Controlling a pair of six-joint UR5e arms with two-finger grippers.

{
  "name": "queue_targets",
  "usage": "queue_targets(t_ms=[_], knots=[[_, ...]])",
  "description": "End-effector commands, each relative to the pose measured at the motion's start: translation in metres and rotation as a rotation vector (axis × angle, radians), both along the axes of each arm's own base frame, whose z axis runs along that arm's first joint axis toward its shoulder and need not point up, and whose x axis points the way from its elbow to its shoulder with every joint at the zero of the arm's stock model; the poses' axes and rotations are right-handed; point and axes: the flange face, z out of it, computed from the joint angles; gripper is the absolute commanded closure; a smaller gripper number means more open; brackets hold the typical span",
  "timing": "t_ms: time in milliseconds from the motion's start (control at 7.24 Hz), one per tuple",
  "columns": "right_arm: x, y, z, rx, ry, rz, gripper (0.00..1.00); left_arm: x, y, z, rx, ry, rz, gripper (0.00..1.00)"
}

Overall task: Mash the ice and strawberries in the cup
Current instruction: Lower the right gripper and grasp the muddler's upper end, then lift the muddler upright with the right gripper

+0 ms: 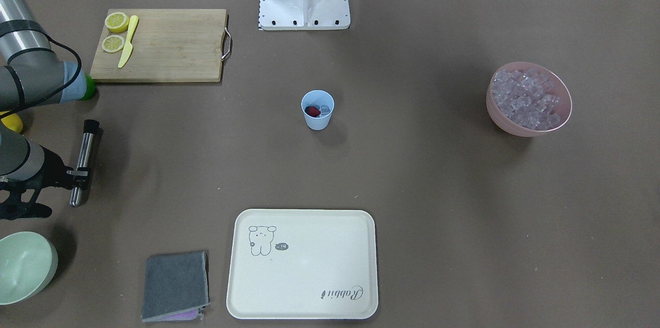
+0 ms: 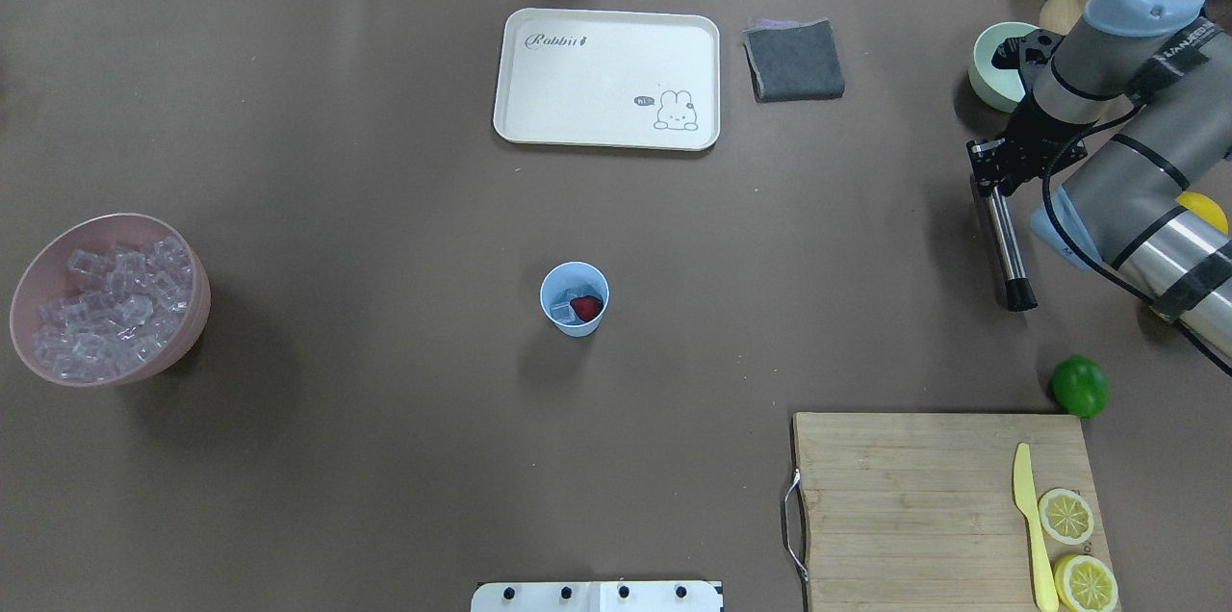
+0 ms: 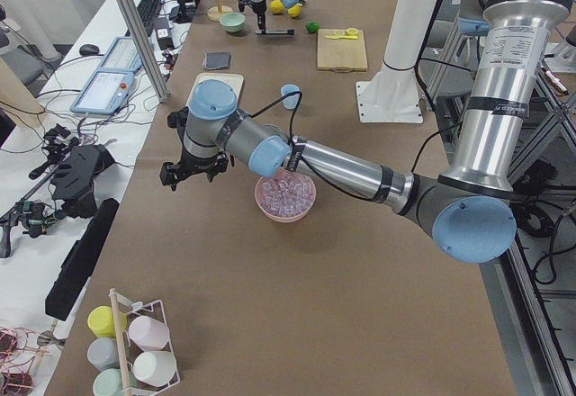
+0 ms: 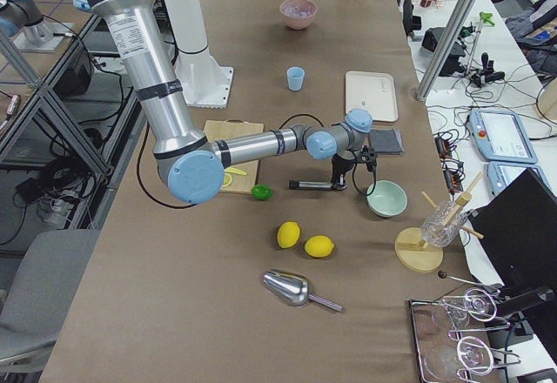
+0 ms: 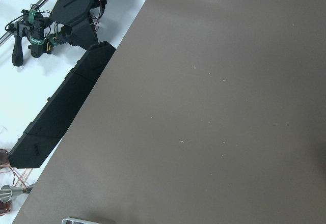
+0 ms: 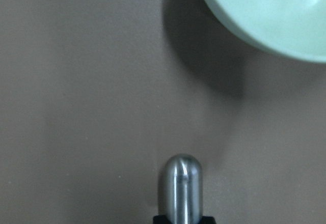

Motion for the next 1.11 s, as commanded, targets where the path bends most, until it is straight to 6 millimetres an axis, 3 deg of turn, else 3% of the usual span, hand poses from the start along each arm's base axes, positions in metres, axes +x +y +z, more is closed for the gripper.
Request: queue_targets(t_ms=[0,138,276,553,829,967], knots=[[0.021,-0.020,-0.036,0.049,-0.030,0.041,1.00,0.000,-0.001,0.001,-0.011,0.004,-0.008,0.03],[0.030,-0.025,-0.057,0.081,-0.046,0.057,1.00,0.000,0.000,-0.006,-0.030,0.024,-0.036,0.03],[0.043,-0.029,-0.065,0.095,-0.053,0.077,1.00,0.000,0.000,-0.004,-0.037,0.025,-0.038,0.03],[0.081,-0.031,-0.132,0.206,-0.113,0.129,1.00,0.001,0.003,0.002,-0.049,0.025,-0.036,0.03],[0.112,-0.010,-0.197,0.330,-0.167,0.174,1.00,0.001,0.015,0.014,-0.072,0.033,-0.029,0.03],[0.119,0.001,-0.223,0.371,-0.193,0.193,1.00,0.001,0.027,0.032,-0.098,0.032,-0.027,0.03]])
